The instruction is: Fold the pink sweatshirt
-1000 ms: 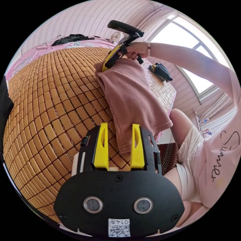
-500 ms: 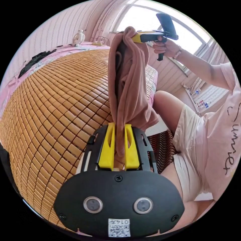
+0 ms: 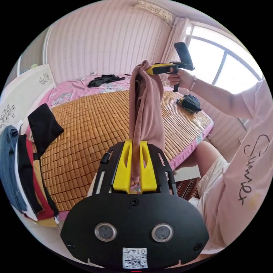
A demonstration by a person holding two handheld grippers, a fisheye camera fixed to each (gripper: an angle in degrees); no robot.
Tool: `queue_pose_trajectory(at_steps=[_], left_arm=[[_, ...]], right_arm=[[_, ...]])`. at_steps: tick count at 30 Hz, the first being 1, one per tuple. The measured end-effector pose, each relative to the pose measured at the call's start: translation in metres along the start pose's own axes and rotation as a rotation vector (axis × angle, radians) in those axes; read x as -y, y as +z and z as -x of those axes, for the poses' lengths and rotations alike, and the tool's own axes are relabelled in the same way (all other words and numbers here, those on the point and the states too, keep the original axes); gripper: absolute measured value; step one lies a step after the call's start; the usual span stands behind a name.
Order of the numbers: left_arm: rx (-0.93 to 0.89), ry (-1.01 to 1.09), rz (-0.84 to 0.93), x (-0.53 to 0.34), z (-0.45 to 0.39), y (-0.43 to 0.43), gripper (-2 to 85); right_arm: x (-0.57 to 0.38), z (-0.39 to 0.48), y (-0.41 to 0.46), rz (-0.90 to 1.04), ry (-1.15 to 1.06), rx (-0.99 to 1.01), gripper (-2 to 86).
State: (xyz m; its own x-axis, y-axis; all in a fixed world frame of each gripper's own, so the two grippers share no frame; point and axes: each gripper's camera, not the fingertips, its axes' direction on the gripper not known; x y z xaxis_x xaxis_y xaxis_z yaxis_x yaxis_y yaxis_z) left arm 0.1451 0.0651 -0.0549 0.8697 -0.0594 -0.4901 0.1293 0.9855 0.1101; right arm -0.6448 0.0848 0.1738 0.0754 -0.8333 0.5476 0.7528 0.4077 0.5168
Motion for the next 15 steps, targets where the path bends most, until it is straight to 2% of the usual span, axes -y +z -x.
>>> queue_pose_trajectory(at_steps=[2, 3, 5, 8, 9, 10, 11, 15], left_arm=[[0.057, -0.075, -0.055, 0.009, 0.041, -0.018, 4.6], [0.103, -0.144, -0.105, 0.016, 0.071, -0.033, 4.7], [0.179, -0.315, -0.200, 0.021, 0.123, -0.054, 5.7], [0.373, -0.559, -0.279, 0.015, 0.191, -0.068, 9.3], [0.397, -0.612, -0.288, 0.005, 0.203, -0.064, 9.7], [0.379, -0.626, -0.285, -0.001, 0.206, -0.059, 9.9], [0.316, -0.635, -0.268, -0.012, 0.204, -0.049, 10.2], [0.112, -0.470, -0.251, -0.057, 0.123, -0.012, 8.8]], right_arm=[[0.102, -0.023, 0.024, 0.041, -0.180, -0.001, 5.3], [0.131, -0.030, 0.031, 0.050, -0.217, 0.002, 5.4], [0.256, -0.060, 0.074, 0.079, -0.283, 0.029, 6.4], [0.369, -0.097, 0.161, 0.129, -0.118, -0.062, 10.3], [0.379, -0.104, 0.177, 0.142, -0.058, -0.103, 10.7], [0.386, -0.115, 0.201, 0.142, 0.092, -0.187, 11.1], [0.377, -0.117, 0.217, 0.125, 0.142, -0.201, 11.1], [0.282, -0.106, 0.229, 0.172, 0.141, -0.162, 10.7]])
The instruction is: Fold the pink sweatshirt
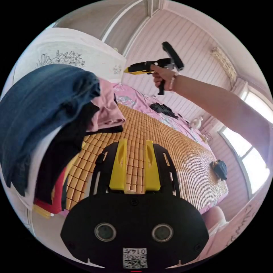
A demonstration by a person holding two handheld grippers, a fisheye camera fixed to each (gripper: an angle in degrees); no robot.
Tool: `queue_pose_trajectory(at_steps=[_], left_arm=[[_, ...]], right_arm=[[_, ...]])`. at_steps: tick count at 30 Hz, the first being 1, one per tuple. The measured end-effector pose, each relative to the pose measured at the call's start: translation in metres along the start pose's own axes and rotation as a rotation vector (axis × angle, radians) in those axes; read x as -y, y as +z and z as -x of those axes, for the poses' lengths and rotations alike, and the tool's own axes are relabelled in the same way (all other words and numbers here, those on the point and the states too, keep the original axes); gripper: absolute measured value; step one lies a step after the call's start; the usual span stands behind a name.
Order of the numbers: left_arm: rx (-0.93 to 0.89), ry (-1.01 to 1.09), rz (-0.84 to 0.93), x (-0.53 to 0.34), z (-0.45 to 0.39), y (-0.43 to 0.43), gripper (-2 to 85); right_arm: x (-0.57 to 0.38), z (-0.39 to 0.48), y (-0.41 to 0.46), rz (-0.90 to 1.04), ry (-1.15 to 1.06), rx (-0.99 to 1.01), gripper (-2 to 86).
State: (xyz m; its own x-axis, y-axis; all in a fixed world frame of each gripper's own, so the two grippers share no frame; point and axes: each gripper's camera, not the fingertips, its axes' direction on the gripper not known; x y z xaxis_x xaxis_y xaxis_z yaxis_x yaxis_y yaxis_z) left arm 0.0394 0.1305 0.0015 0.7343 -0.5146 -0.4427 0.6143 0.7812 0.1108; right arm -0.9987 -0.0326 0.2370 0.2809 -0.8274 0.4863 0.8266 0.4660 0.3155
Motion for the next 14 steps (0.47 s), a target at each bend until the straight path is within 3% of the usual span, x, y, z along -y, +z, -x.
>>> queue_pose_trajectory(at_steps=[3, 7, 9, 14], left_arm=[[-0.098, 0.030, 0.037, -0.058, -0.044, -0.010, 7.9], [-0.135, 0.028, 0.037, -0.100, -0.094, -0.033, 6.8], [-0.169, 0.055, 0.059, -0.115, -0.129, -0.035, 6.4], [-0.298, 0.175, 0.090, -0.121, -0.219, -0.023, 6.9]], right_arm=[[-0.158, -0.003, -0.005, 0.191, 0.055, 0.109, 10.6], [-0.426, 0.003, -0.102, 0.433, 0.473, 0.145, 9.5], [-0.525, 0.017, -0.180, 0.397, 0.711, 0.133, 8.7], [-0.712, 0.105, -0.413, 0.114, 1.211, -0.301, 8.4]])
